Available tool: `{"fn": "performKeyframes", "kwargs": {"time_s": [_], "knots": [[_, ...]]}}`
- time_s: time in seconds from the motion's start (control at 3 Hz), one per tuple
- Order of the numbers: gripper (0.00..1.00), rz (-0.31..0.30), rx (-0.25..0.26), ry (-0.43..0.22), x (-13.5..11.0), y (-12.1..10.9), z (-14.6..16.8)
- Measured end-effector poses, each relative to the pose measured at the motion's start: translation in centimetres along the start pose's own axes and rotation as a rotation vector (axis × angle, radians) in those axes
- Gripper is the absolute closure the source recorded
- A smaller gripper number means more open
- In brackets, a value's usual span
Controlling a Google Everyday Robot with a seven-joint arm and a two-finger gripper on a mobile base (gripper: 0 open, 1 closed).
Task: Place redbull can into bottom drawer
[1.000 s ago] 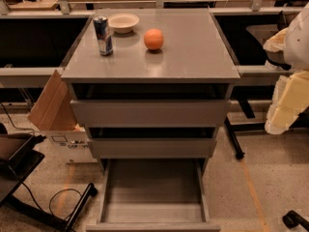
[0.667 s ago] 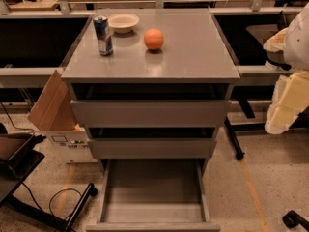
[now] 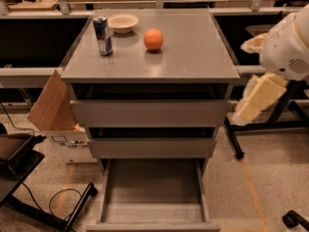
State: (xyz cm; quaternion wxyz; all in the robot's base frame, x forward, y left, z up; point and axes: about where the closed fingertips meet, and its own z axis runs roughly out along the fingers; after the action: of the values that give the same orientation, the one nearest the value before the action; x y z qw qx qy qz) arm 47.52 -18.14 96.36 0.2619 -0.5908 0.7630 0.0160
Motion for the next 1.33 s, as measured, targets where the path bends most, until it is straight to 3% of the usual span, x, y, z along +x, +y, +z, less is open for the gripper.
{"fn": "performKeyframes", "kwargs": {"time_s": [0.33, 0.67, 1.0, 1.33], "knots": [[0.00, 0.005, -0.002, -0.284, -6.5, -3.4, 4.6], [0.00, -0.006, 0.044, -0.527, -13.7, -7.4, 6.9], [0.00, -0.007, 0.103, -0.691, -19.4, -10.9, 8.2], [0.00, -0.007, 0.103, -0.691, -19.4, -10.9, 8.2]]}}
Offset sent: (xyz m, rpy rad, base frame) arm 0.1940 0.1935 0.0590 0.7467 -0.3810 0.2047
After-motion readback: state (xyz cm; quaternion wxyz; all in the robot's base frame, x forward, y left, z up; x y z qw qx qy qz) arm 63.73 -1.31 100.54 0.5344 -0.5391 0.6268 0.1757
